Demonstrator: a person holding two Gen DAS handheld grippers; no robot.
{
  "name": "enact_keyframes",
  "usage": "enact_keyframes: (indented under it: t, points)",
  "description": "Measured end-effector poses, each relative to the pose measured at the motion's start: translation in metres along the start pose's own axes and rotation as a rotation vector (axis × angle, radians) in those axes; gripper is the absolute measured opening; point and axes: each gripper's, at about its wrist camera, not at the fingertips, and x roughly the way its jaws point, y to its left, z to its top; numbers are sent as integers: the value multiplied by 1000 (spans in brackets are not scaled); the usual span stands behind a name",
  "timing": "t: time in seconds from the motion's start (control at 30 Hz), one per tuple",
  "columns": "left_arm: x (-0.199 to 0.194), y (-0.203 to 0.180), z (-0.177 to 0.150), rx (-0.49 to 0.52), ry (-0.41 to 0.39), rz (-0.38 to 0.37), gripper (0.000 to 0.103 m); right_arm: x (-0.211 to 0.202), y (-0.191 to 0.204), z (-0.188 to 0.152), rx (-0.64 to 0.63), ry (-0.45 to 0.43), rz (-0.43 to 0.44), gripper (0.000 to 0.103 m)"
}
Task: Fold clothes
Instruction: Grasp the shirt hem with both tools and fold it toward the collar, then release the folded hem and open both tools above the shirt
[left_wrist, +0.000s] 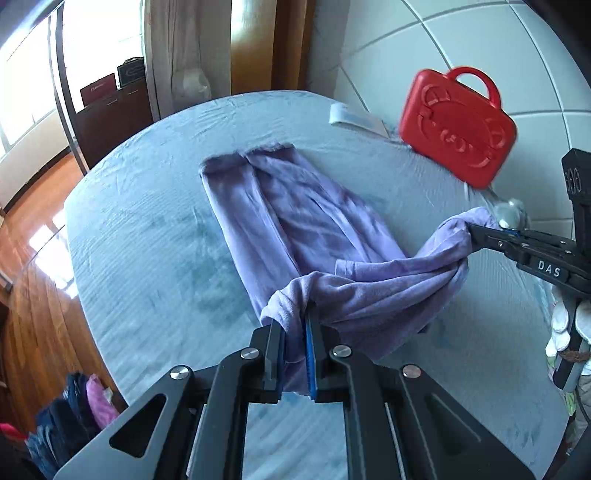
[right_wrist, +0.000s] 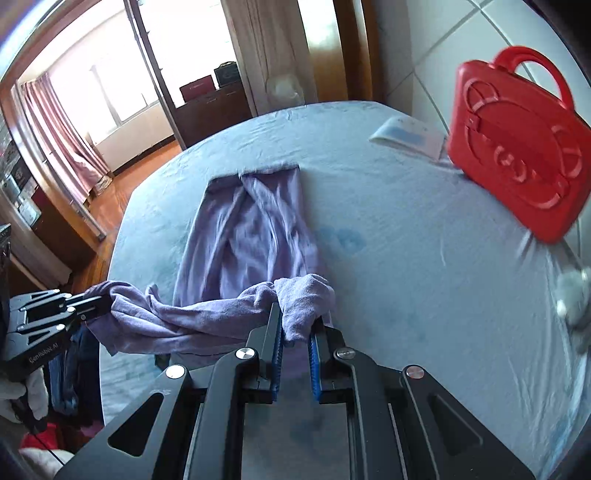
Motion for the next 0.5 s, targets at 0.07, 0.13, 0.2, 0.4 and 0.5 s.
enact_keyframes:
  t: [0.07, 0.13, 0.2, 0.4, 0.5]
  points:
    - [18, 24, 32, 16, 1, -19, 8, 17, 9, 32, 13, -11, -13, 11]
    - [37, 47, 62, 30, 7, -40, 8, 43, 15, 70, 38, 1, -22, 11]
    - [56, 70, 89, 40, 20, -61, 8, 71, 19, 103, 57, 20, -25, 11]
    - [126, 129, 150, 76, 127, -120, 10, 180, 24, 187, 93, 160, -51, 12]
    - [146, 145, 161, 108, 160, -164, 43, 221, 16, 208, 176, 197, -41, 22]
